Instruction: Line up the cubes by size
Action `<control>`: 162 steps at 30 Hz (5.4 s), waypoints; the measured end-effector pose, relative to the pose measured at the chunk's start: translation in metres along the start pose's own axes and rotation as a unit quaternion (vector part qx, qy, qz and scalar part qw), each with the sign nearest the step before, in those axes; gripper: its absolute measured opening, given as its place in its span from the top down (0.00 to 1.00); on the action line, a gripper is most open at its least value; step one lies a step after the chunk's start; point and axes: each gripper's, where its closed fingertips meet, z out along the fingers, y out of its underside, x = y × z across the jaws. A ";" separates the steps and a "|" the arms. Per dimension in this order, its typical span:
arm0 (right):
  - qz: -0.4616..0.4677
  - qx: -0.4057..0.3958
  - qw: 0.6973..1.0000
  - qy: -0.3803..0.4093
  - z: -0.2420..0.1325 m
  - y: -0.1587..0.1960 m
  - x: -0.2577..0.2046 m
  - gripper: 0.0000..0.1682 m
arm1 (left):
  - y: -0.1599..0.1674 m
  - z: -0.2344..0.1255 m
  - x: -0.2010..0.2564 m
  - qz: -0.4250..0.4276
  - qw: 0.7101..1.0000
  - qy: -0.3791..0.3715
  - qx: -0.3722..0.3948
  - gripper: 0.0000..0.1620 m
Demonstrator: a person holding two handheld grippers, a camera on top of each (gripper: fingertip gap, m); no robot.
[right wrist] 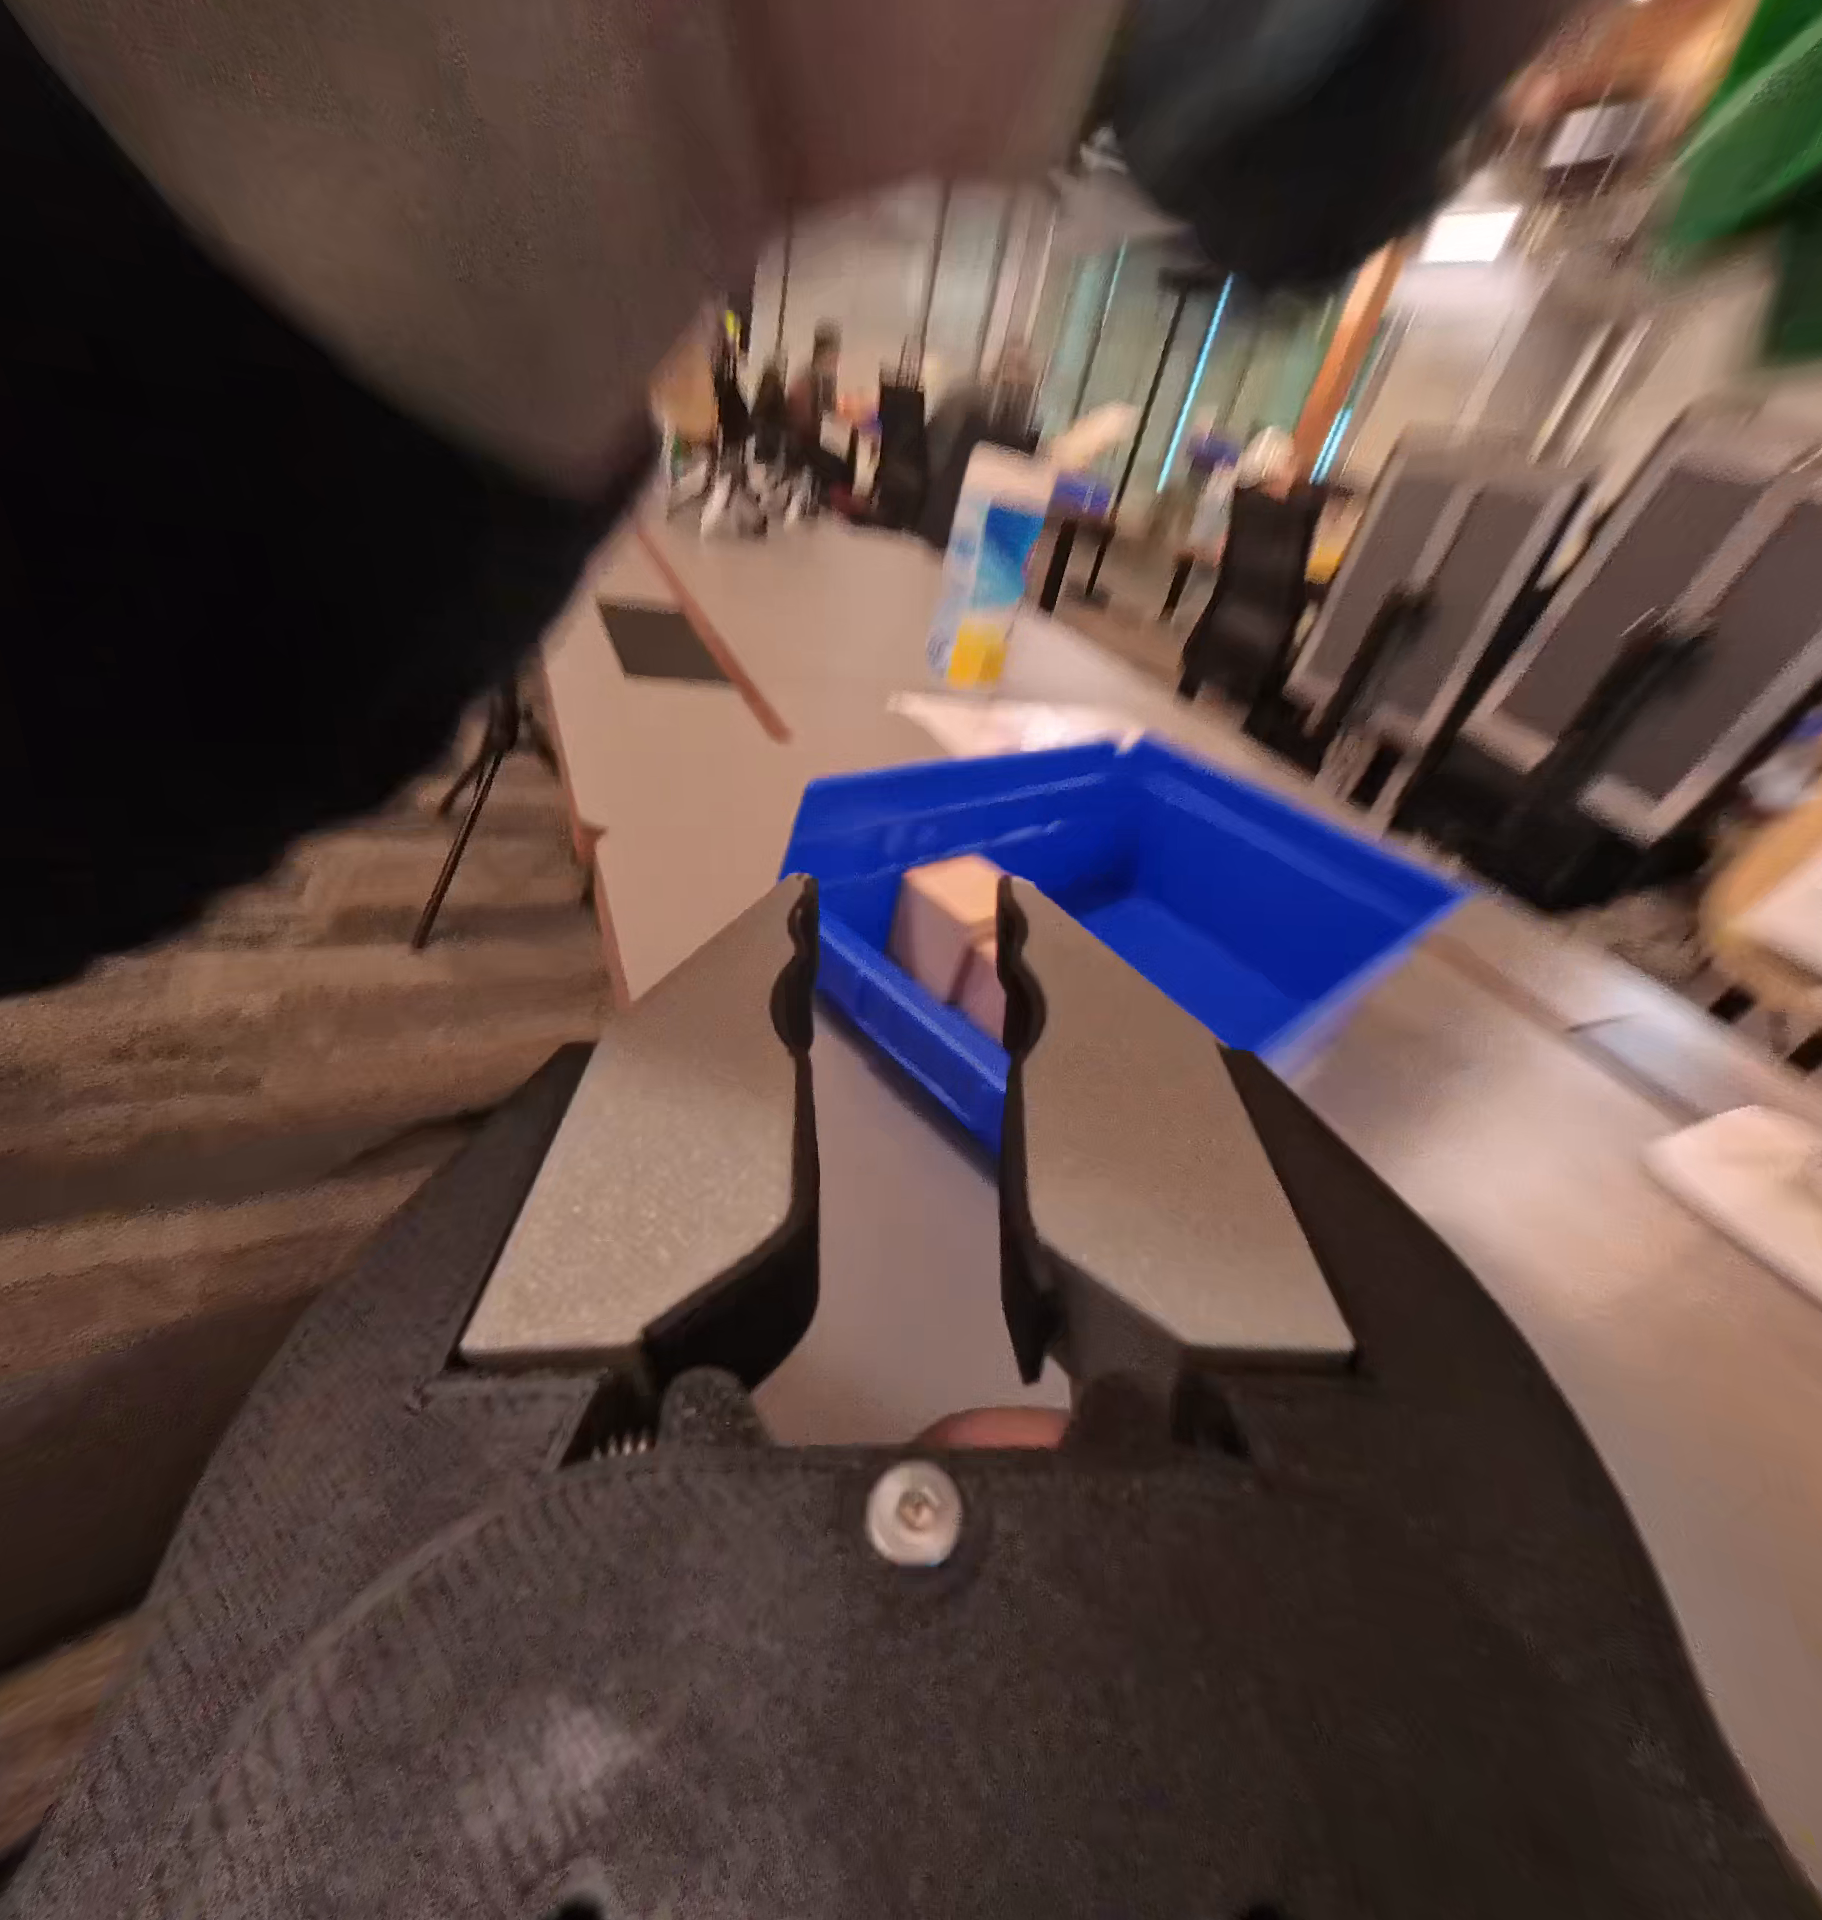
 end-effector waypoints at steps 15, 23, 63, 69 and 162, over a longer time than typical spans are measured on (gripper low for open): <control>0.098 -0.125 0.949 0.273 -0.331 0.048 0.205 0.72 | 0.222 0.144 0.253 -0.082 0.981 0.091 -0.152 0.97; 0.127 -0.184 0.951 0.212 -0.256 0.078 0.182 0.68 | 0.181 0.088 0.228 -0.115 0.978 0.134 -0.113 0.70; 0.144 -0.289 0.918 0.229 -0.234 0.162 0.229 0.48 | 0.324 -0.085 -0.051 -0.091 0.949 -0.135 -0.269 0.61; 0.084 -0.329 0.892 0.299 -0.246 0.177 0.258 0.86 | 0.331 -0.083 -0.073 -0.080 0.949 -0.203 -0.228 0.90; 0.202 -0.042 0.964 -0.165 -0.062 0.089 0.139 0.54 | 0.172 -0.040 -0.053 0.172 0.985 0.033 0.013 0.88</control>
